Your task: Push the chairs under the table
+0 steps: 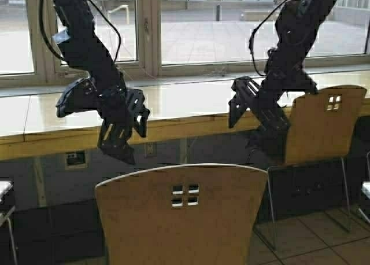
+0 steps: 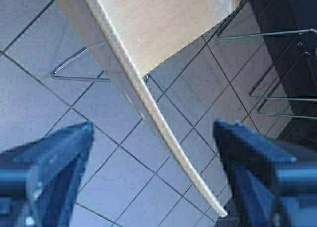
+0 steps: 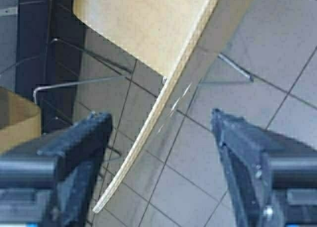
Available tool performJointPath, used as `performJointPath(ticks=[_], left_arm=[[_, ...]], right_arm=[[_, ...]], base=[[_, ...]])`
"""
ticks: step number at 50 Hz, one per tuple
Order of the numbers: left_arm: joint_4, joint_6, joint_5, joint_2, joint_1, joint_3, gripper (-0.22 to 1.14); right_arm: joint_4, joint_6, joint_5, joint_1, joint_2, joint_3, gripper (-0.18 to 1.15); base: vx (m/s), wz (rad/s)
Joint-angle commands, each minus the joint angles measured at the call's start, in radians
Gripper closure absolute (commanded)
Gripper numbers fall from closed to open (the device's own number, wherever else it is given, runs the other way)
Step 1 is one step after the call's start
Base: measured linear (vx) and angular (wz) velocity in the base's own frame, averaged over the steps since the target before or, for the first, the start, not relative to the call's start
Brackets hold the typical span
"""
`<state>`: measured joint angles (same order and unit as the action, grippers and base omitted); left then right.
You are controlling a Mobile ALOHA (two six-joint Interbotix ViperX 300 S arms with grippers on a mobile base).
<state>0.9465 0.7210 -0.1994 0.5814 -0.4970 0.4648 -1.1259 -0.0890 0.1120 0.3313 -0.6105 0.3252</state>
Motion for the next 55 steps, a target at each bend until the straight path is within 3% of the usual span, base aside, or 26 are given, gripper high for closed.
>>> performJointPath(ticks=[1,12,55], left_arm=[[0.002,0.003,-0.011,0.025,-0.005,-0.074,-0.1],[0.002,0.006,-0.009,0.115,-0.005,-0.179,-0.1],[0.02,0.072,-0.008,0.393,0.011,-0.383,-0.1]], right_arm=[[-0.015,0.002,0.008,0.002,-0.031,-0.064,0.03],[-0.029,0.0,0.018,0.0,-0.117,-0.144,0.03],[-0.086,0.0,0.064,0.0,-0.436,-0.379,0.03]], base=[[0.0,0.0],[0.0,0.0],[0.0,0.0]])
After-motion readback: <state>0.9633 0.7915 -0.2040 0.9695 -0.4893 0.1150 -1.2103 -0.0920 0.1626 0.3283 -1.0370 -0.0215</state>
